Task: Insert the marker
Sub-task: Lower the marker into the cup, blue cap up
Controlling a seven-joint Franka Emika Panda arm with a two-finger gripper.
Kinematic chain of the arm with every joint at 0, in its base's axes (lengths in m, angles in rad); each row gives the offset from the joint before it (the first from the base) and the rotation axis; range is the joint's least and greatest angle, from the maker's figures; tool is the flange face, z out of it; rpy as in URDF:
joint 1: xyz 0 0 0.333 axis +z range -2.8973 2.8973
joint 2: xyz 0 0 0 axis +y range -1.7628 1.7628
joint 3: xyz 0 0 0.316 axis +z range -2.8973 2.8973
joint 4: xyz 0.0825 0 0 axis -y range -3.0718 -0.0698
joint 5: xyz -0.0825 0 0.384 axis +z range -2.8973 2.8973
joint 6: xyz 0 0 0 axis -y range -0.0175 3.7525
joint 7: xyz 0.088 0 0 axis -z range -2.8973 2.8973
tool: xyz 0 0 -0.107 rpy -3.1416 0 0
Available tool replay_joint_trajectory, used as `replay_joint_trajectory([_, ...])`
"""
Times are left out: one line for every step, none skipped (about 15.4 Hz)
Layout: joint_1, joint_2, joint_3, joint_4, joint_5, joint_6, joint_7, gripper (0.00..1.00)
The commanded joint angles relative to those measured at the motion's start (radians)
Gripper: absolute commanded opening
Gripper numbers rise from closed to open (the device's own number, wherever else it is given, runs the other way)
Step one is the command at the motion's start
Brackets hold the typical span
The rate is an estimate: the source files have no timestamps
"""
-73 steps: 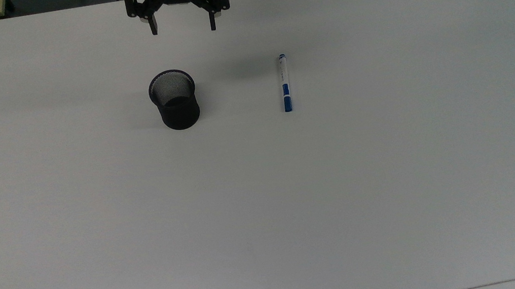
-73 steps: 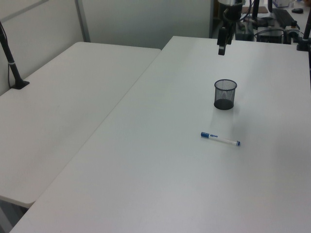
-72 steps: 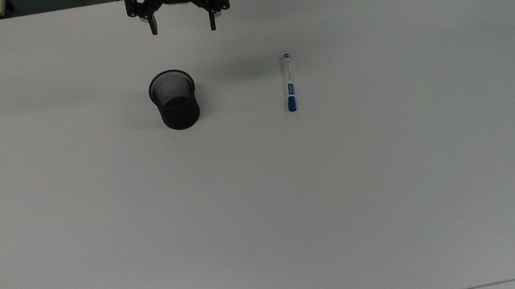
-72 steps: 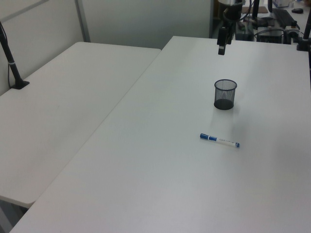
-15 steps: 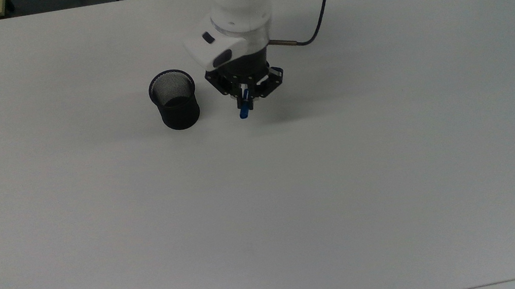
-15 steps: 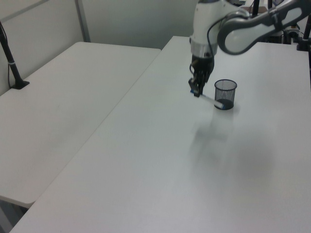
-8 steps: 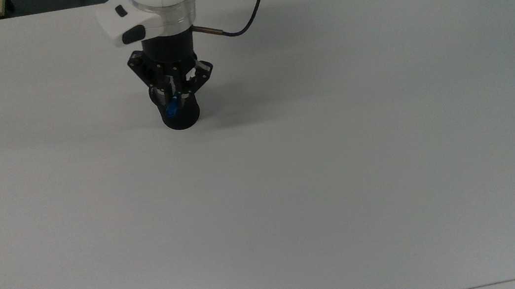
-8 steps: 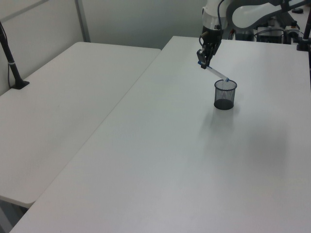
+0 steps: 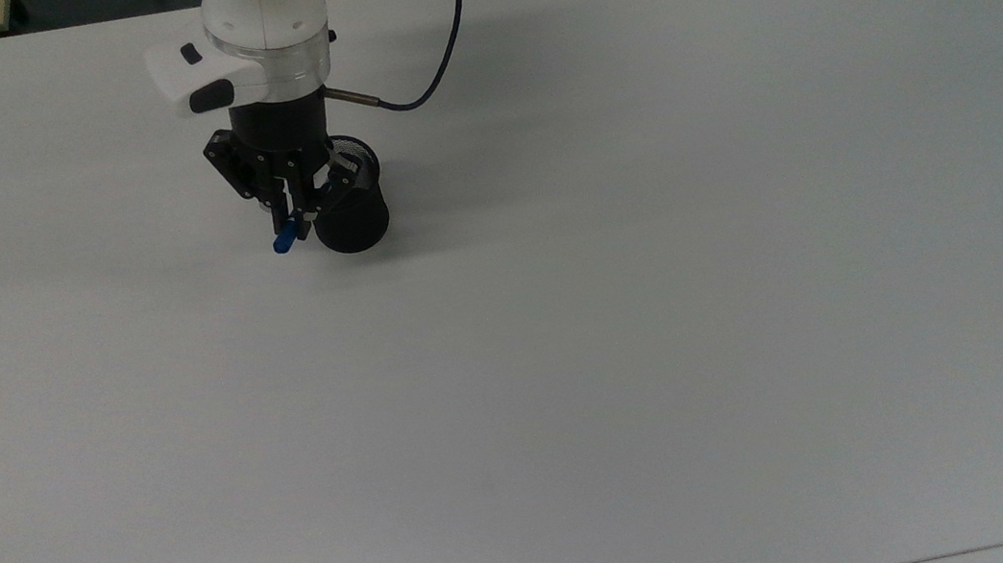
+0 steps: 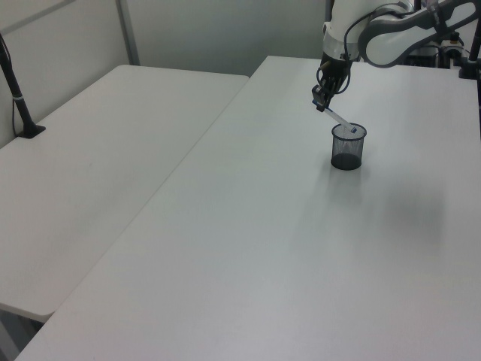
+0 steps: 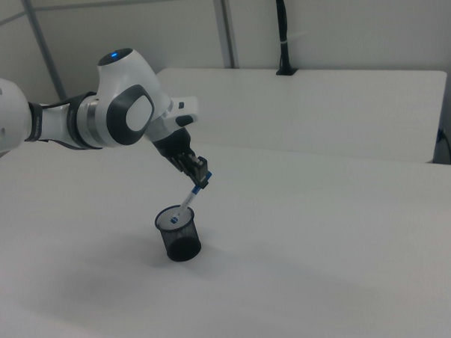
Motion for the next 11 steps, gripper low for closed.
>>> replay_joint_trajectory([0.004,-0.102,-0.011,-0.113,-0.014,0.045,-0.012,0.0])
replay_joint_trajectory([0.006,-0.127,-0.011,-0.159,-0.014,0.08,-0.012,0.0])
replay_joint_trajectory([0.01,-0.146,-0.011,-0.2,-0.014,0.123,-0.012,0.0])
replay_joint_trajectory([0.014,-0.153,-0.011,-0.226,-0.014,0.152,-0.012,0.01])
replay_joint_trajectory([0.015,-0.153,-0.011,-0.234,-0.014,0.166,-0.012,0.01])
replay_joint_trajectory([0.015,-0.15,-0.011,-0.234,-0.014,0.169,-0.012,0.01])
replay_joint_trajectory([0.015,-0.146,-0.011,-0.234,-0.014,0.175,-0.012,0.02])
replay_joint_trajectory([0.014,-0.146,-0.011,-0.236,-0.014,0.178,-0.012,0.02])
replay_joint_trajectory([0.012,-0.147,-0.011,-0.234,-0.014,0.178,-0.012,0.07])
replay_joint_trajectory([0.012,-0.147,-0.009,-0.234,-0.014,0.178,-0.012,0.21])
replay_joint_trajectory([0.012,-0.15,-0.009,-0.233,-0.014,0.177,-0.012,0.31])
